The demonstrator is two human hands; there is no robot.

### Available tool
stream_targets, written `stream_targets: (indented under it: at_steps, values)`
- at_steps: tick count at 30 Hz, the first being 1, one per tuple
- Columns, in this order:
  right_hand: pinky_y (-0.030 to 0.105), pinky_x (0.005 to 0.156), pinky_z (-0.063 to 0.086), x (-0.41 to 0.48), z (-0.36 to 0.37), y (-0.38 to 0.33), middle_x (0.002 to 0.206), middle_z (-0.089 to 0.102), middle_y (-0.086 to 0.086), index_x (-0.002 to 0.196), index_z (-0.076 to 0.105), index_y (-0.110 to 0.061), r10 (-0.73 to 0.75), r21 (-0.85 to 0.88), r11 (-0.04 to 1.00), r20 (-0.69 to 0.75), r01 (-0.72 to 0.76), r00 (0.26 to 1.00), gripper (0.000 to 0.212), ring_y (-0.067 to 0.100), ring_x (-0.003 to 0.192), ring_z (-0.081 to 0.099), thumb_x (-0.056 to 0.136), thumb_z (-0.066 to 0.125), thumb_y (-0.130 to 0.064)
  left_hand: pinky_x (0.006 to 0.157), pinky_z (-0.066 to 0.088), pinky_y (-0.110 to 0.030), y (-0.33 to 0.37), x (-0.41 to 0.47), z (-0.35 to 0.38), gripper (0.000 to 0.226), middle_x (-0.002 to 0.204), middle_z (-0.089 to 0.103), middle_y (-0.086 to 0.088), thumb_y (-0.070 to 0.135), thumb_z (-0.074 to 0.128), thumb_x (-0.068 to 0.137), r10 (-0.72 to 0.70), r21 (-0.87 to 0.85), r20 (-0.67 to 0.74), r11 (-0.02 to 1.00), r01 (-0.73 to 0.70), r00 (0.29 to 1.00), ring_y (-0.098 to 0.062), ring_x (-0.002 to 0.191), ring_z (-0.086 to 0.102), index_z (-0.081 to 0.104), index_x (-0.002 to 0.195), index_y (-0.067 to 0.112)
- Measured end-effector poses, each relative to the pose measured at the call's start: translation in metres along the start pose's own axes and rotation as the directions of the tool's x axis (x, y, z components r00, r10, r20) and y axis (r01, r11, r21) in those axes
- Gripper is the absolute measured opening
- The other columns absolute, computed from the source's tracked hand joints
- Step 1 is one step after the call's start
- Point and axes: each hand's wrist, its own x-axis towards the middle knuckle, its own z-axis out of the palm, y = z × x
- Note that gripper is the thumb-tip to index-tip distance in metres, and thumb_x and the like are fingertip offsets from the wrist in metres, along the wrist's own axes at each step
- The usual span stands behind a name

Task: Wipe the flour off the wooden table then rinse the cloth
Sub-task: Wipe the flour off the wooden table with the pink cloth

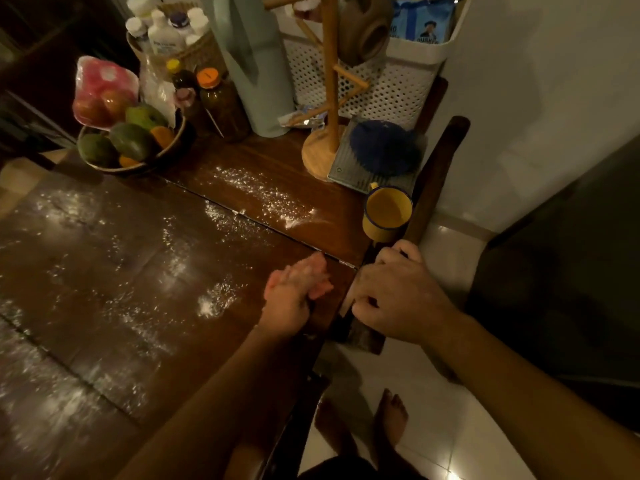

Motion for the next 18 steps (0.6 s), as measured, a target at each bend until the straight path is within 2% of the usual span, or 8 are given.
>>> stream_targets:
  at_steps: [1,4,6,8,11,14,16,18]
  values:
    - [0.027,0.086,0.012,0.000,0.000,0.000,0.064,0.052,-0.008,0.065,0.066,-0.025,0.015,0.006,1.000,-0.013,-0.015,1.000,0.046,0.011,0.072,0.035,0.085,0.029,-0.045,0.118,0.024,-0.047,0.005,-0.009,0.005,0.052,0.148,0.049,0.004,0.003,0.057,0.083,0.166,-0.036,0.077,0.986,-0.164,0.983,-0.015,0.142,0.036,0.063,0.125,0.032]
    - [0.029,0.085,0.017,0.001,0.002,0.001,0.058,0.046,-0.006,0.054,0.055,-0.022,0.027,-0.016,0.999,-0.049,-0.028,0.998,0.044,0.013,0.069,0.033,0.086,0.032,-0.042,0.117,0.023,-0.037,-0.008,-0.045,0.006,0.037,0.140,0.056,-0.002,0.010,0.059,0.086,0.555,-0.114,0.245,0.831,-0.545,0.795,-0.014,0.140,0.038,0.068,0.119,0.023]
    - [0.030,0.085,0.023,0.001,0.002,-0.001,0.055,0.044,-0.007,0.050,0.050,-0.023,0.028,-0.009,1.000,-0.062,-0.029,0.998,0.042,0.012,0.067,0.033,0.086,0.035,-0.039,0.120,0.018,-0.043,-0.031,-0.070,-0.008,0.031,0.140,0.057,0.004,0.016,0.065,0.090,0.469,-0.136,0.394,0.880,-0.455,0.790,-0.011,0.140,0.038,0.070,0.117,0.028]
    - [0.031,0.084,0.026,0.000,0.001,-0.003,0.053,0.039,-0.010,0.047,0.036,-0.031,0.024,0.038,0.999,-0.108,-0.020,0.994,0.039,0.012,0.067,0.033,0.085,0.038,-0.037,0.114,0.028,-0.056,-0.054,-0.088,-0.032,0.032,0.136,0.060,0.010,0.012,0.066,0.088,0.238,-0.263,0.392,0.955,-0.140,0.889,-0.013,0.136,0.046,0.072,0.114,0.030]
    - [0.032,0.084,0.027,-0.001,0.000,-0.006,0.052,0.036,-0.011,0.047,0.022,-0.036,0.008,0.041,0.999,-0.132,-0.003,0.991,0.043,0.011,0.066,0.034,0.085,0.041,-0.036,0.103,0.048,-0.052,-0.069,-0.097,-0.057,0.047,0.129,0.066,0.011,-0.017,0.061,0.079,-0.087,-0.444,0.021,0.892,0.087,0.996,-0.012,0.126,0.058,0.077,0.103,0.019]
    - [0.031,0.084,0.024,0.000,0.000,-0.006,0.051,0.033,-0.012,0.046,0.017,-0.035,-0.004,0.006,1.000,-0.123,0.005,0.992,0.046,0.012,0.066,0.034,0.085,0.041,-0.035,0.117,0.034,-0.037,-0.043,-0.088,-0.048,0.052,0.139,0.052,0.020,-0.008,0.060,0.082,-0.360,-0.216,-0.276,0.927,0.308,0.891,-0.002,0.129,0.049,0.070,0.116,0.030]
    - [0.032,0.085,0.022,0.001,-0.001,-0.007,0.050,0.029,-0.012,0.045,0.016,-0.035,0.003,-0.005,1.000,-0.090,-0.004,0.996,0.044,0.012,0.067,0.034,0.084,0.038,-0.036,0.119,0.019,-0.023,-0.012,-0.089,-0.030,0.054,0.139,0.048,0.020,-0.006,0.060,0.083,-0.312,-0.127,-0.245,0.949,0.288,0.918,-0.003,0.128,0.045,0.065,0.121,0.033]
    - [0.032,0.087,0.022,0.002,-0.004,-0.010,0.050,0.030,-0.012,0.043,0.020,-0.033,0.041,-0.003,0.999,-0.033,-0.041,0.999,0.043,0.013,0.068,0.036,0.083,0.036,-0.037,0.110,0.036,-0.044,0.008,-0.108,-0.015,0.055,0.138,0.056,0.012,-0.006,0.062,0.082,0.023,-0.018,-0.033,1.000,-0.024,0.999,-0.016,0.126,0.052,0.064,0.123,0.031]
